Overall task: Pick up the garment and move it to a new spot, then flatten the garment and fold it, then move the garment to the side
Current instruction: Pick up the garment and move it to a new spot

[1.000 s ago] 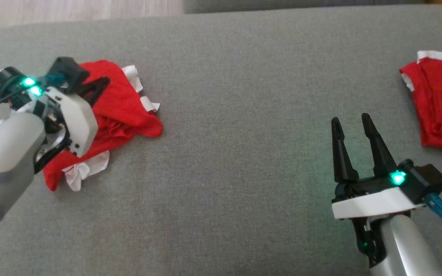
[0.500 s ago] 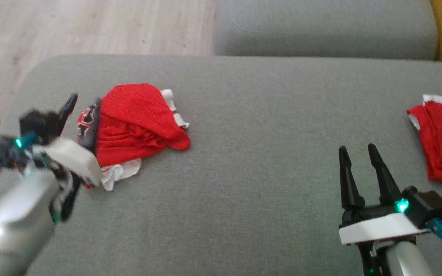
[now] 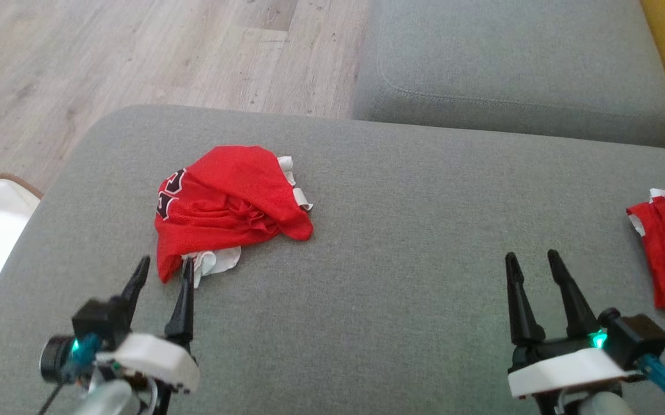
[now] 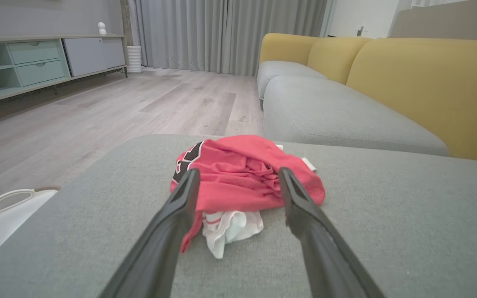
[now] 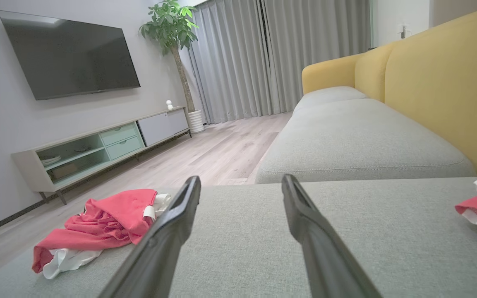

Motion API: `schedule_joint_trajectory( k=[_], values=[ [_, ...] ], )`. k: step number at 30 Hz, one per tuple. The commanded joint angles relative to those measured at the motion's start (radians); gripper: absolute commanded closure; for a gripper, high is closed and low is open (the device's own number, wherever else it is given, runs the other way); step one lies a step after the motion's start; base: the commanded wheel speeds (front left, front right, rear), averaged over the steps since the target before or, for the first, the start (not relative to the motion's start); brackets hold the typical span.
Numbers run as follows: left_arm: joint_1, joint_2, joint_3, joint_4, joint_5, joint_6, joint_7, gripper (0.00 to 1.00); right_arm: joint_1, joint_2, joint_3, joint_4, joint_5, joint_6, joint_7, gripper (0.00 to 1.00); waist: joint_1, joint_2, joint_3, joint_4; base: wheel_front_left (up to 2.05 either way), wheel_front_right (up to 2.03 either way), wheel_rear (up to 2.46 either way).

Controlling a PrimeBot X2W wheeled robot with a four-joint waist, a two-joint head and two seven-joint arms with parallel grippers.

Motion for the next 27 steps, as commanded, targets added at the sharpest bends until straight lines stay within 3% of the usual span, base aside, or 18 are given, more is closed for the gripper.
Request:
schedule_joint_trajectory(
  k=[1, 8, 14, 18, 19, 20, 23, 27],
  values=[
    [-0.033, 0.018, 0.068, -0.034, 0.029, 0.003, -0.011, 0.00, -0.021, -0.004, 0.029, -0.027, 0.004, -0.001, -0.011, 0.00, 0.0002, -0.0001, -0.003, 0.000, 0.00, 0.00, 0.00],
    [0.027, -0.004, 0.113, -0.043, 0.091, -0.023, -0.011, 0.00, -0.018, -0.004, 0.040, -0.027, 0.000, -0.001, -0.011, 0.00, 0.0002, -0.0001, 0.001, -0.013, 0.00, 0.00, 0.00],
    [-0.041, 0.027, 0.061, 0.002, 0.142, -0.085, 0.043, 0.00, -0.031, -0.004, 0.053, -0.032, -0.006, -0.001, -0.011, 0.00, 0.0002, -0.0001, 0.035, -0.043, 0.00, 0.00, 0.00],
    [-0.181, 0.075, 0.005, 0.047, 0.200, -0.163, 0.169, 0.00, -0.065, -0.004, 0.057, -0.047, -0.018, -0.001, -0.006, 0.00, 0.0002, -0.0001, 0.109, -0.078, 0.00, 0.00, 0.00],
    [-0.181, 0.075, 0.005, 0.047, 0.200, -0.163, 0.169, 0.00, -0.065, -0.004, 0.057, -0.047, -0.018, -0.001, -0.006, 0.00, 0.0002, -0.0001, 0.109, -0.078, 0.00, 0.00, 0.00],
    [-0.267, 0.093, -0.023, 0.078, 0.224, -0.223, 0.239, 0.00, -0.088, -0.004, 0.067, -0.055, -0.023, -0.001, -0.005, 0.00, 0.0002, -0.0001, 0.152, -0.096, 0.00, 0.00, 0.00],
    [-0.398, 0.114, -0.064, 0.143, 0.263, -0.319, 0.333, 0.00, -0.123, -0.004, 0.079, -0.061, -0.023, -0.001, -0.005, 0.00, 0.0002, -0.0001, 0.211, -0.123, 0.00, 0.00, 0.00],
    [-0.548, 0.128, -0.113, 0.230, 0.314, -0.396, 0.421, 0.00, -0.163, -0.004, 0.091, -0.062, -0.022, -0.001, -0.006, 0.00, 0.0002, -0.0001, 0.279, -0.159, 0.00, 0.00, 0.00]
  ],
)
